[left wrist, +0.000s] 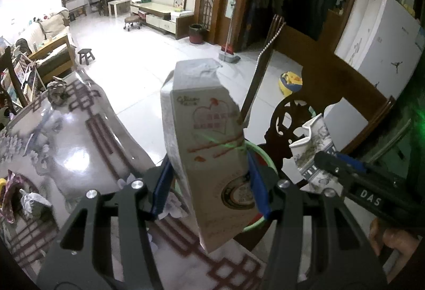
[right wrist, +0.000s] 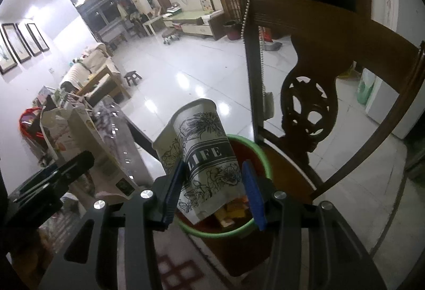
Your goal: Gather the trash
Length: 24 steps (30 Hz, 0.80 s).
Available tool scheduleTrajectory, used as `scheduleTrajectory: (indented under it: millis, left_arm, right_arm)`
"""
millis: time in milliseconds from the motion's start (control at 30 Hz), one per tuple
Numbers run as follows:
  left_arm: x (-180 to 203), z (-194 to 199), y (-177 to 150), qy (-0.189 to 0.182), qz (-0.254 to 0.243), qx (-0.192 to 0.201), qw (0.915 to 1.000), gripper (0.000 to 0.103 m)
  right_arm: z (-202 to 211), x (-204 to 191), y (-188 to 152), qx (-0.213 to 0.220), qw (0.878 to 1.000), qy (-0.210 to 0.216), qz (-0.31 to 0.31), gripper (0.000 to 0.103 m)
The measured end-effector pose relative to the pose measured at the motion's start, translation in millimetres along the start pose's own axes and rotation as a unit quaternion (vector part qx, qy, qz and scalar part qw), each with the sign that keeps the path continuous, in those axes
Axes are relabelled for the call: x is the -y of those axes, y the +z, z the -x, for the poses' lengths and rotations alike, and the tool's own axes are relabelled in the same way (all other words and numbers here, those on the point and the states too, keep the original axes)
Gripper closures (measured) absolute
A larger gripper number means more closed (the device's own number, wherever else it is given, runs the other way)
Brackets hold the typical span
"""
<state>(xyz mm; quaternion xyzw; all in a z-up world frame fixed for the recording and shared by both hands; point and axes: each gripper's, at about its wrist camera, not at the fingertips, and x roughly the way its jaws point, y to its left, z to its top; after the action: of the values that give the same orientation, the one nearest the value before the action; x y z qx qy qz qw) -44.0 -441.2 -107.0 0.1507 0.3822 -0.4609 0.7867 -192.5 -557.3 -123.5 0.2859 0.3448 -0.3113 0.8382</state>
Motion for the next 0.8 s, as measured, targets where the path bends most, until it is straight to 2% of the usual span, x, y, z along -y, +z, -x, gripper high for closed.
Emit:
scheduleTrajectory:
  millis: [367, 667, 733, 800]
  left_arm:
    - [-5, -43, 1, 0.003, 0.003, -0.038, 0.9993, 0.052]
    - [-15, -55, 5, 0.009, 0.009, -0.044, 0.999, 0.05]
    - [-17, -58, 5, 0.011, 0.011, -0.045, 0.9989, 0.045]
    - [-18, -59, 6, 0.012, 0.013, -0.046, 0.9988, 0.033]
  right_arm:
    - [-43, 5, 15, -0.029, 1.0, 0.004, -0.005, 0.059]
    - [-65, 0, 22, -0.037, 0.999, 0.001, 0.002, 0.058]
    - [-69, -1, 23, -0.04, 0.999, -0.001, 0.002, 0.055]
    - [-70, -1, 24, -0.037, 0.999, -0.006, 0.001, 0.047]
